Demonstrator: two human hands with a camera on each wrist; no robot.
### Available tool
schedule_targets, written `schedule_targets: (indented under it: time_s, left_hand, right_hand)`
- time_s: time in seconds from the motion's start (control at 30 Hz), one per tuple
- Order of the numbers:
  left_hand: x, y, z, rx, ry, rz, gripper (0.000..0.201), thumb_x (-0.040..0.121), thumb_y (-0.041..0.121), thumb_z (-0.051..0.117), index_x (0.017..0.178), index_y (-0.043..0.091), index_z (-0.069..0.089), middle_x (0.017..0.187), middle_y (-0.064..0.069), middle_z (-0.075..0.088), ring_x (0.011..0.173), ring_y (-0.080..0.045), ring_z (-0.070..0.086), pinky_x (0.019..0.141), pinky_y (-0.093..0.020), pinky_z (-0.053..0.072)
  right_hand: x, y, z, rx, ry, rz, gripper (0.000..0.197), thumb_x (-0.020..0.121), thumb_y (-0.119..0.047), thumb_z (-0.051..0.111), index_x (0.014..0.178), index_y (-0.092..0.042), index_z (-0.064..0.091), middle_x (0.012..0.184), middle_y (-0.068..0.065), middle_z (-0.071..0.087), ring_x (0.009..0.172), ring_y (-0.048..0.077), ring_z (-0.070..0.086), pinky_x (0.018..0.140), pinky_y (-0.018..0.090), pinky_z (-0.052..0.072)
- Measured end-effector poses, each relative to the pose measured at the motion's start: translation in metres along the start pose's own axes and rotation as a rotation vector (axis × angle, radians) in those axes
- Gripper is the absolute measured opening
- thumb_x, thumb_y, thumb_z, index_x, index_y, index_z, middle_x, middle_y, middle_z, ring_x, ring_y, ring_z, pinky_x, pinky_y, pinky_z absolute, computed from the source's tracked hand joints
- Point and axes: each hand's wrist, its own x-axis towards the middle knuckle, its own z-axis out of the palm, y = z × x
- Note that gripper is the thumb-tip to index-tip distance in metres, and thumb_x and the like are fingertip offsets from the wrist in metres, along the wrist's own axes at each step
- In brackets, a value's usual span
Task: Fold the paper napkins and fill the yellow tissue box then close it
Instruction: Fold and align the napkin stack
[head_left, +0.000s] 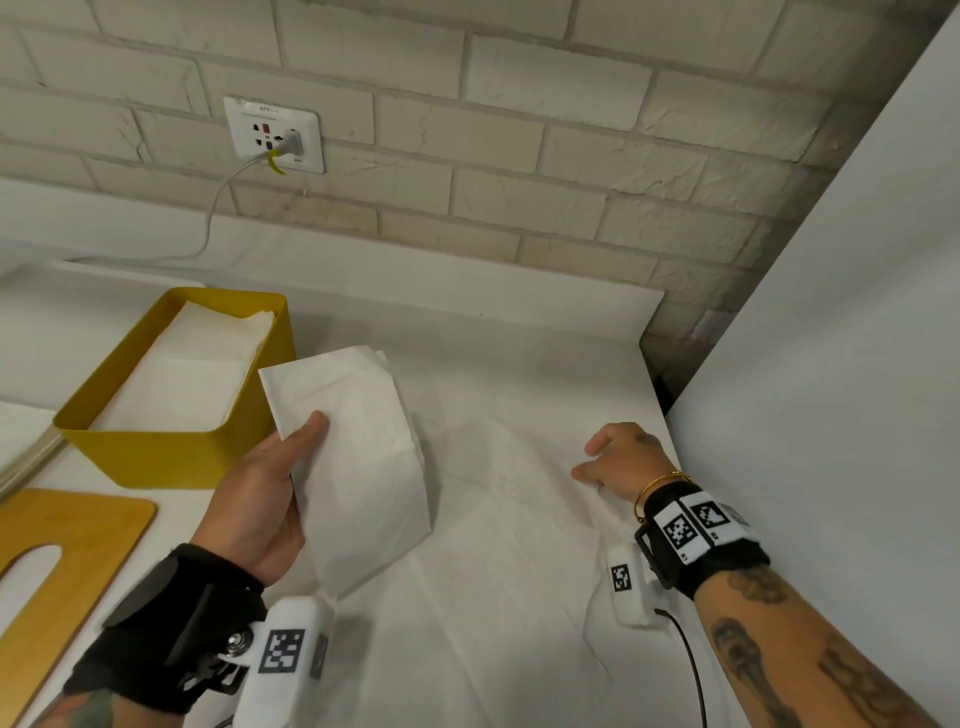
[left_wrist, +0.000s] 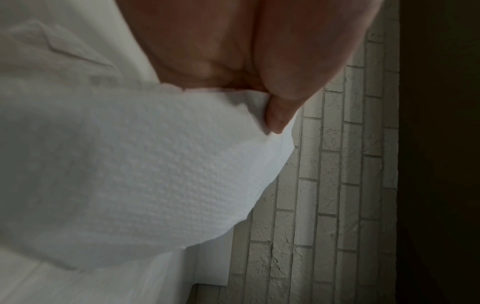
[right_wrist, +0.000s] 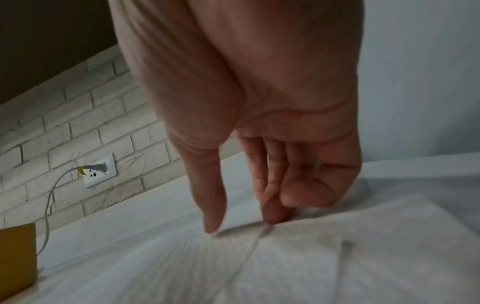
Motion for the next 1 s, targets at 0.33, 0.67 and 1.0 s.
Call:
schedule_targets:
  time_s: [0.33,0.67,1.0]
  left_hand:
    - [0.001,-0.001,0.001,0.011,-0.004,-0.006,0.027,0.101,0.027,0.052,0.124,0.018,0.064,0.114,-0.004,0.076,0.099,-0.02,0.075,0.069,-0.032,0.063]
    - [0.009,0.005,0.006,0.03,0.024,0.012,0.029,0.102,0.027,0.052,0.127,0.017,0.063,0.116,-0.005,0.076,0.101,-0.022,0.074,0.084,-0.041,0.053]
    - [0.008,0.003,0.002,0.006,0.024,0.022,0.025,0.103,0.026,0.051,0.122,0.018,0.064,0.113,-0.006,0.077,0.099,-0.021,0.075,0.078,-0.039,0.057]
  right_hand:
    - [-0.01,-0.007,-0.014,0.122,-0.05,-0.131,0.01,0.094,-0.021,0.069,0.084,-0.018,0.068,0.091,-0.001,0.067,0.087,0.018,0.063,0.08,0.029,0.049]
    - [-0.032,-0.052,-0.088,0.787,0.031,-0.475,0.025,0.087,-0.007,0.07,0.068,-0.024,0.069,0.068,-0.004,0.064,0.067,0.018,0.055,0.064,0.029,0.044]
    - [-0.038,-0.093,-0.108,1.238,-0.053,-0.522,0.035,0.098,-0.004,0.051,0.066,-0.019,0.054,0.066,-0.005,0.057,0.06,0.008,0.057,0.052,0.021,0.046]
